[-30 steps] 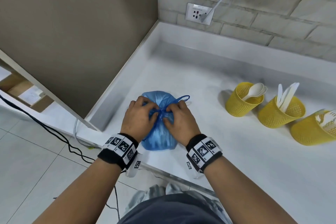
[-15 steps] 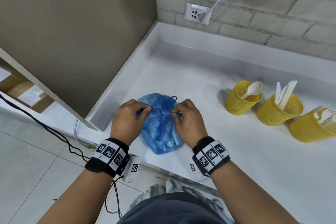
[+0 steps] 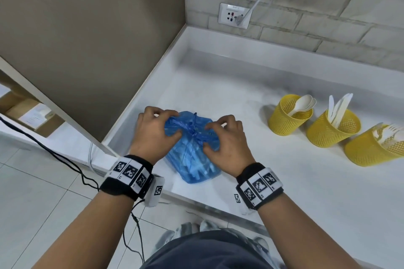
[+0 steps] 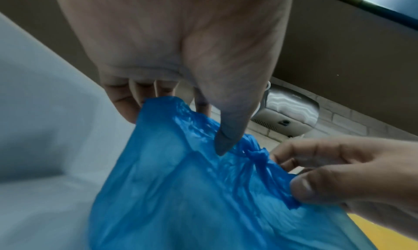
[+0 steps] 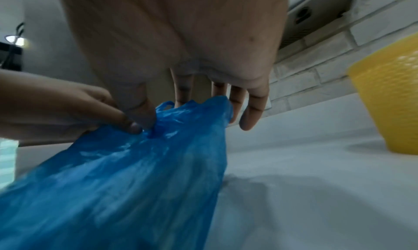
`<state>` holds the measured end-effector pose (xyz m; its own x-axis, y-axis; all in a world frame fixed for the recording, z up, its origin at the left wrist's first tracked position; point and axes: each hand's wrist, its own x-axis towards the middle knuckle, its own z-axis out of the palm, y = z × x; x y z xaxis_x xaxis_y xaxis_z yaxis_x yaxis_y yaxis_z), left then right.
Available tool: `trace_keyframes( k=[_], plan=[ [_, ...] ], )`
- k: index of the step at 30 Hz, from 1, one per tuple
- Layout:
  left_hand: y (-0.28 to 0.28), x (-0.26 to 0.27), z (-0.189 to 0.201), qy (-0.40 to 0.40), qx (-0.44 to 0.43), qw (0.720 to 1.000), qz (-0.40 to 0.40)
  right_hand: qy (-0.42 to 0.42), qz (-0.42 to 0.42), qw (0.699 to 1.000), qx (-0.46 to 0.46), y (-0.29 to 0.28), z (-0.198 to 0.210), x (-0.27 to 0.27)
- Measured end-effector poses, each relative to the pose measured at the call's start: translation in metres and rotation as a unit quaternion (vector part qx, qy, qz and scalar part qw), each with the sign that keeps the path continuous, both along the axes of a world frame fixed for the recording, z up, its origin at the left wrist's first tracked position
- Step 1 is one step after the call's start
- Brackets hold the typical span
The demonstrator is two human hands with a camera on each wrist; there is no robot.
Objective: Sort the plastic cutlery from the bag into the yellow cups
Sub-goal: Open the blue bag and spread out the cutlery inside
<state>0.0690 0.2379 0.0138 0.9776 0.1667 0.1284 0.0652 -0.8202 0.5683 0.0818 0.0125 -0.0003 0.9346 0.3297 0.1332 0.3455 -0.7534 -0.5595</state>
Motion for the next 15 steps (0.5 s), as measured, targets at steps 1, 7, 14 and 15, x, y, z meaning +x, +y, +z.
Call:
trace_keyframes(
  k=[1, 7, 14, 15],
  plan=[
    [-0.003, 0.004, 0.002, -0.012, 0.009, 1.000, -0.005, -0.002, 0.007, 0.999, -0.032, 0.005, 0.001, 0.001],
    [-0.008, 0.027, 0.020, -0.087, -0.051, 0.994, 0.050, -0.046, 0.030, 0.998, 0.027, 0.006, 0.005, -0.010],
    [0.001, 0.038, 0.052, -0.083, -0.144, 0.981, 0.101, -0.030, 0.073, 0.994, 0.077, -0.025, 0.019, -0.043],
    [-0.002, 0.037, 0.053, -0.079, -0.153, 0.982, 0.078, -0.019, 0.071, 0.995, 0.074, -0.027, 0.022, -0.044]
  ],
)
